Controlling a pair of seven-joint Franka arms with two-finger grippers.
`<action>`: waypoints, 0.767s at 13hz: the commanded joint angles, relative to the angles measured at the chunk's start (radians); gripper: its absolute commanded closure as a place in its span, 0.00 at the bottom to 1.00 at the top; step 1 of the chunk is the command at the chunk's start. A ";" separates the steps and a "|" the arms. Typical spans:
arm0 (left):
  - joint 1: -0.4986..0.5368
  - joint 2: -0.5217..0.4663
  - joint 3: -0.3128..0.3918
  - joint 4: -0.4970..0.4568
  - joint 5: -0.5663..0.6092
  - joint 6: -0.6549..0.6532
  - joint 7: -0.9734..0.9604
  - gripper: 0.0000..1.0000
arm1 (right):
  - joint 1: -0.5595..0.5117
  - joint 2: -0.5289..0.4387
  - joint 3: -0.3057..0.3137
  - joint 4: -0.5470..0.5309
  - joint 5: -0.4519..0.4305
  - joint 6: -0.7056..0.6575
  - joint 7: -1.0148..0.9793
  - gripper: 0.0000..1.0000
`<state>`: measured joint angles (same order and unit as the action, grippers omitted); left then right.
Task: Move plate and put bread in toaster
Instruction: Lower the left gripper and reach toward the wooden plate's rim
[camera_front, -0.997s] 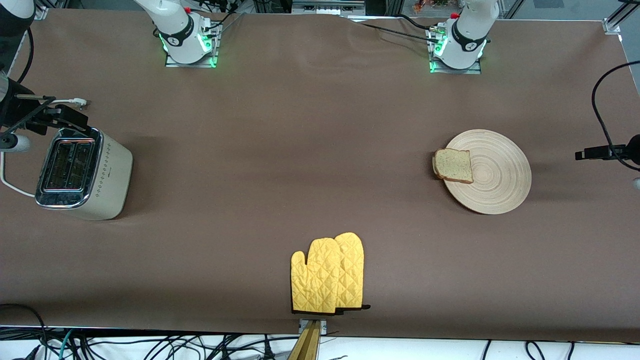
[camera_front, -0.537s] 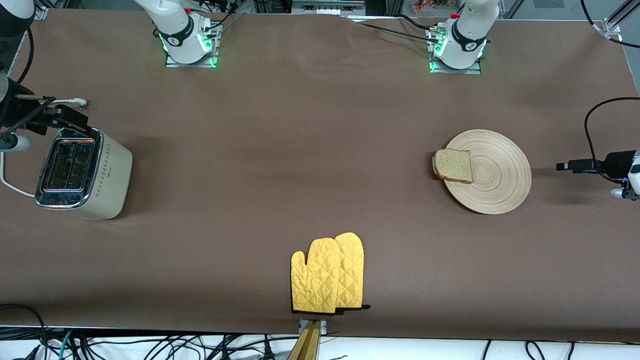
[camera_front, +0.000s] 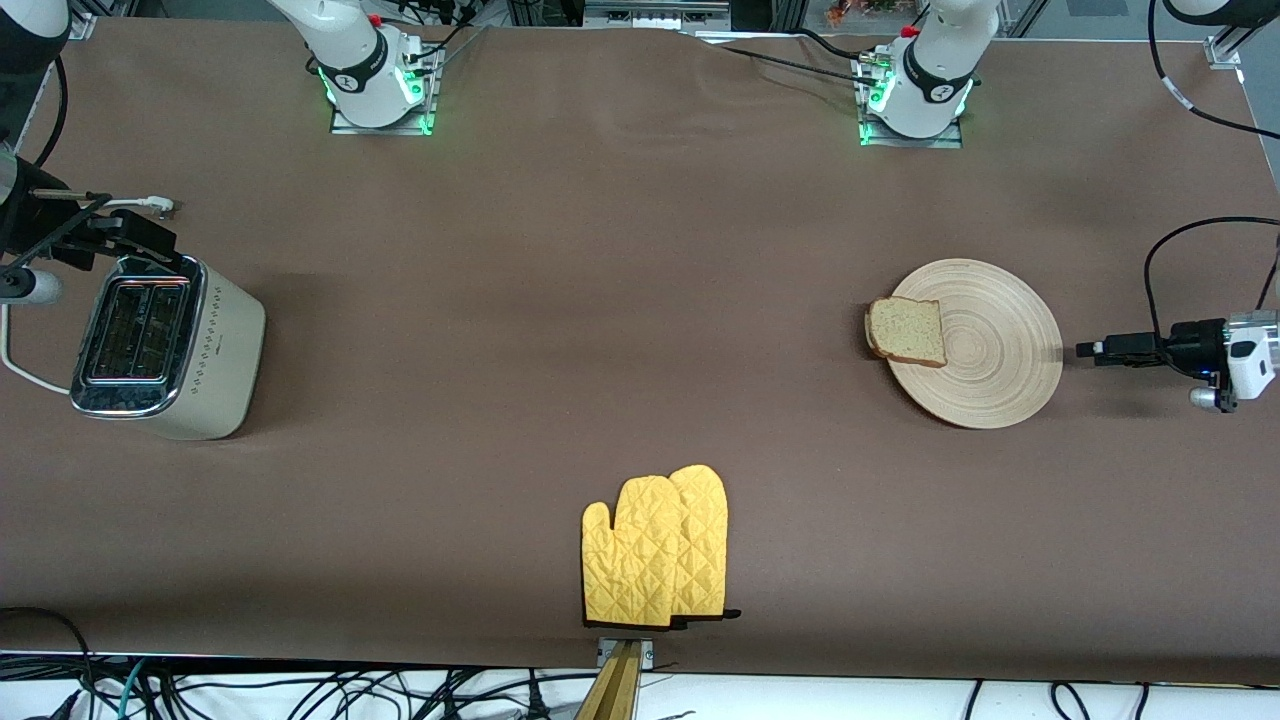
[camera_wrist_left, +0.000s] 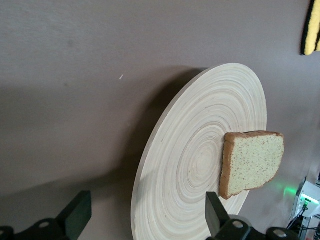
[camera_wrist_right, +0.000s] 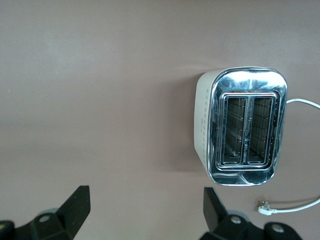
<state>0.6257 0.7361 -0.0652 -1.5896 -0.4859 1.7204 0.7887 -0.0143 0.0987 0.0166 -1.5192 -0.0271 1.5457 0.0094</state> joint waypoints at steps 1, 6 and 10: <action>0.017 0.034 -0.004 0.022 -0.034 -0.022 0.079 0.00 | -0.006 0.007 0.005 0.020 0.013 -0.004 0.007 0.00; 0.063 0.055 -0.004 0.022 -0.094 -0.139 0.181 0.00 | -0.007 0.009 0.005 0.020 0.013 -0.004 0.007 0.00; 0.080 0.075 -0.002 0.022 -0.117 -0.148 0.264 0.00 | -0.007 0.010 0.005 0.020 0.015 -0.006 0.007 0.00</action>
<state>0.6900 0.7952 -0.0649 -1.5887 -0.5728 1.5964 1.0052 -0.0142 0.0988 0.0167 -1.5192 -0.0271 1.5457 0.0094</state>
